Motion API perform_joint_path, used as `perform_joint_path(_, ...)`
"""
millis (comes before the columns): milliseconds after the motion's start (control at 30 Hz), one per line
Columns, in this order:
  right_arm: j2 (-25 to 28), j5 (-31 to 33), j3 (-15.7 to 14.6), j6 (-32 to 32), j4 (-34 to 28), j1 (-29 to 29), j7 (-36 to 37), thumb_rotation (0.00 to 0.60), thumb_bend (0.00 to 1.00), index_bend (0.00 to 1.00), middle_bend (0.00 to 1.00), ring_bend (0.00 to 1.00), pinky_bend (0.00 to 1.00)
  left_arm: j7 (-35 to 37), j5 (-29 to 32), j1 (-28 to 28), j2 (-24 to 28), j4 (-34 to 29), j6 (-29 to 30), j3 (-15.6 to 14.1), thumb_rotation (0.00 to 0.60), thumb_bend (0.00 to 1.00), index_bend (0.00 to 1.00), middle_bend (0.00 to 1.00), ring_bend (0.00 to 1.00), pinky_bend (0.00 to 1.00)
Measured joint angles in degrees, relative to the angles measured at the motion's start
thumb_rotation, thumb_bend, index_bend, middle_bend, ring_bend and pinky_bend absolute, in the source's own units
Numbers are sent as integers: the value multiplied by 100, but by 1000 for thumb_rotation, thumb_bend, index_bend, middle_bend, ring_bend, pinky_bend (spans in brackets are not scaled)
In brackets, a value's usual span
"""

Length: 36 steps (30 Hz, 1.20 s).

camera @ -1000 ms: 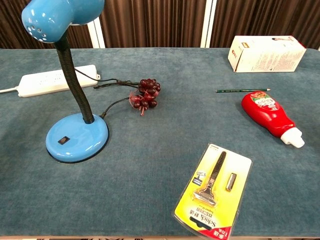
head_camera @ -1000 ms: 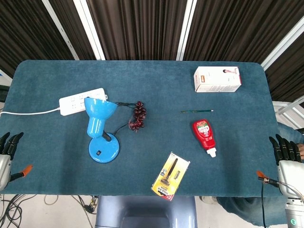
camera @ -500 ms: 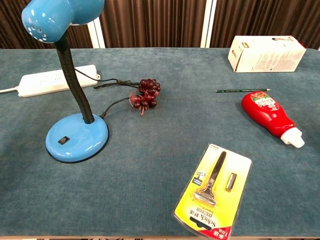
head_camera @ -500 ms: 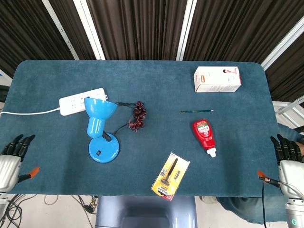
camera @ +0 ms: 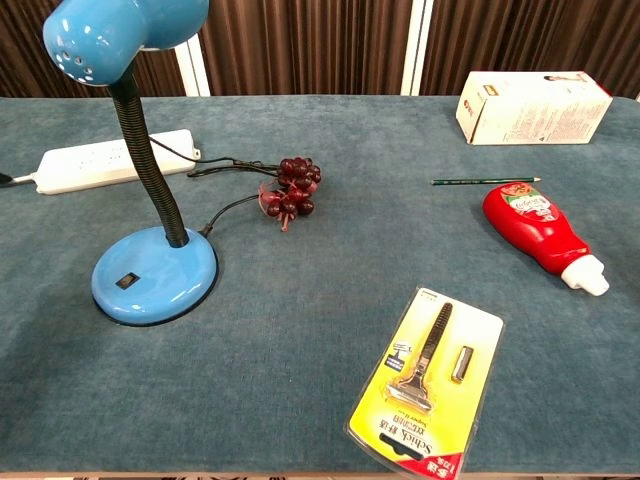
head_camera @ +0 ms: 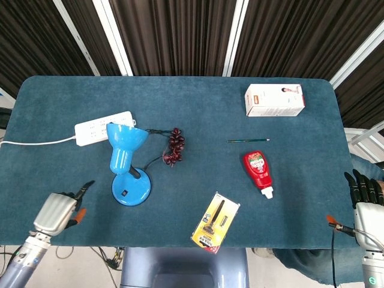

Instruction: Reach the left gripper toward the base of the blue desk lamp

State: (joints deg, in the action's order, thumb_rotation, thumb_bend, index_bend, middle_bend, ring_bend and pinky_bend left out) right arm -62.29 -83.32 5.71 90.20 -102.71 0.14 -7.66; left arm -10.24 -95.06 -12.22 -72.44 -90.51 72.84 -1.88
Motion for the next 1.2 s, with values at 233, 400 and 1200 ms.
perform_joint_path(233, -1, 26, 14, 1, -6, -3, 9, 600, 96, 0, 0, 0, 0, -250, 244, -270, -489, 294, -527, -5, 600, 462, 127, 720, 682, 754)
perform_joint_path(400, 9, 39, 16, -6, -17, -6, 22, 600, 96, 0, 0, 0, 0, -441, 466, -390, -637, 347, -847, -15, 600, 462, 131, 721, 683, 754)
perform_joint_path(1200, 56, 160, 67, 14, -71, -39, 67, 600, 96, 0, 0, 0, 0, -793, 674, -653, -1135, 618, -1096, -134, 600, 461, 130, 717, 682, 754)
